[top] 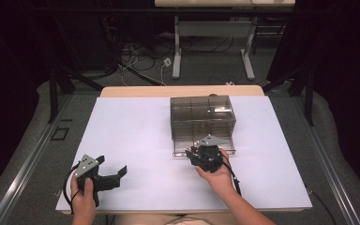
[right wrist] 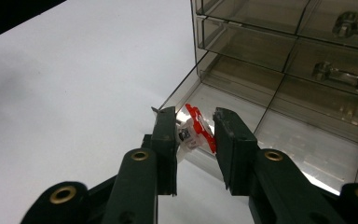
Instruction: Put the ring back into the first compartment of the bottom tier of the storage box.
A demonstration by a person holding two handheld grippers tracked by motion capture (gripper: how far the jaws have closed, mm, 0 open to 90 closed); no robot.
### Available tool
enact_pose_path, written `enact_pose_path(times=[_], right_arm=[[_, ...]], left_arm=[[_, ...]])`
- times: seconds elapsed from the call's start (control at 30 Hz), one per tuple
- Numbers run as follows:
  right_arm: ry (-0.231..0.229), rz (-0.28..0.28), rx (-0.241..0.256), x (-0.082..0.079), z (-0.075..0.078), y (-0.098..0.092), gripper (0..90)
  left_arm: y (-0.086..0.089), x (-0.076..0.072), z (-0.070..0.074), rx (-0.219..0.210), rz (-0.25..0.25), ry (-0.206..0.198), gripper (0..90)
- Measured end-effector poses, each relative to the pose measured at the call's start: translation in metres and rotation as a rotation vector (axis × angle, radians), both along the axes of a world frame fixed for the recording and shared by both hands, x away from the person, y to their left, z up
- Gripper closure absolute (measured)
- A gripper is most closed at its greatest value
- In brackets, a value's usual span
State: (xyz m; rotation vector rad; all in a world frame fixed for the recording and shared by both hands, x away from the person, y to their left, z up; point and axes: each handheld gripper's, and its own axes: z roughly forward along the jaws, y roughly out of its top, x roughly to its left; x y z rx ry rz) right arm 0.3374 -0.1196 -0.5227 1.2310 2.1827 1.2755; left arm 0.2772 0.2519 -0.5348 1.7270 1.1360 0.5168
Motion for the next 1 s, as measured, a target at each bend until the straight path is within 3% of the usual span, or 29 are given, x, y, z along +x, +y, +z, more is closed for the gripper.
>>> enact_pose_path(times=[1.0], right_arm=[[0.018,-0.041,0.0,0.023,0.011,0.007,70.3]], left_arm=[[0.0,0.0,0.0,-0.003,-0.002,-0.001,0.2]])
